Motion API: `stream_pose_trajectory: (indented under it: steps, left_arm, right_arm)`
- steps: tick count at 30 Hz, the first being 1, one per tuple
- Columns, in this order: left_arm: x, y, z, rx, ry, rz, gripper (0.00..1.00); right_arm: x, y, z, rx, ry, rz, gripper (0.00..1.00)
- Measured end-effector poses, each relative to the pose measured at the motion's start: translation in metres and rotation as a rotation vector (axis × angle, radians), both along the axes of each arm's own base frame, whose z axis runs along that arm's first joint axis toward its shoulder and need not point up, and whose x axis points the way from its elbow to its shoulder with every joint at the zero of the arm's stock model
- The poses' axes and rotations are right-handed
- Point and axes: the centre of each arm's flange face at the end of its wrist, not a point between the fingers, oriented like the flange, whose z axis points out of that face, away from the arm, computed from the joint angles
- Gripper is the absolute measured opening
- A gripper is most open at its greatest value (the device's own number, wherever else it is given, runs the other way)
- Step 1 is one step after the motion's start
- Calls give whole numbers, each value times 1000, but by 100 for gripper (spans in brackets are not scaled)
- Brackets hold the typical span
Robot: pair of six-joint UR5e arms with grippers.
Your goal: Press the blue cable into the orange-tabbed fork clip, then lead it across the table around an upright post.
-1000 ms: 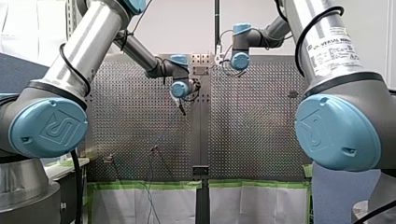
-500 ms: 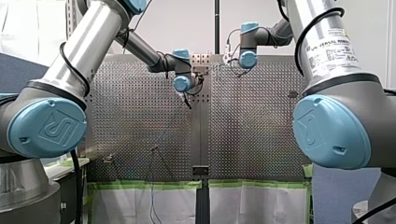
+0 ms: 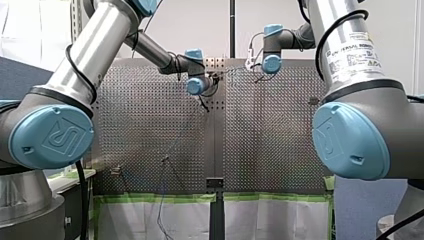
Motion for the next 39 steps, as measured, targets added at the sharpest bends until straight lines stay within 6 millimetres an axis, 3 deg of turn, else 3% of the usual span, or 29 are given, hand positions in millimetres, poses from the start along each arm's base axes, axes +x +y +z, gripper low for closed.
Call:
stream_pose_trajectory:
  steps: [14, 22, 34, 39]
  left_arm:
    - [19, 24, 4, -80, 17, -28, 0]
    - [17, 19, 4, -77, 16, -55, 0]
    - [15, 14, 5, -76, 3, -75, 0]
    - [16, 9, -6, -63, 17, -93, 0]
  right_arm:
    - [-15, -7, -2, 18, 8, -25, 0]
    - [-20, -10, -2, 19, 8, -33, 0]
    - [-44, -23, -11, 37, 14, -74, 0]
    - [-54, -26, -20, 51, 19, -89, 0]
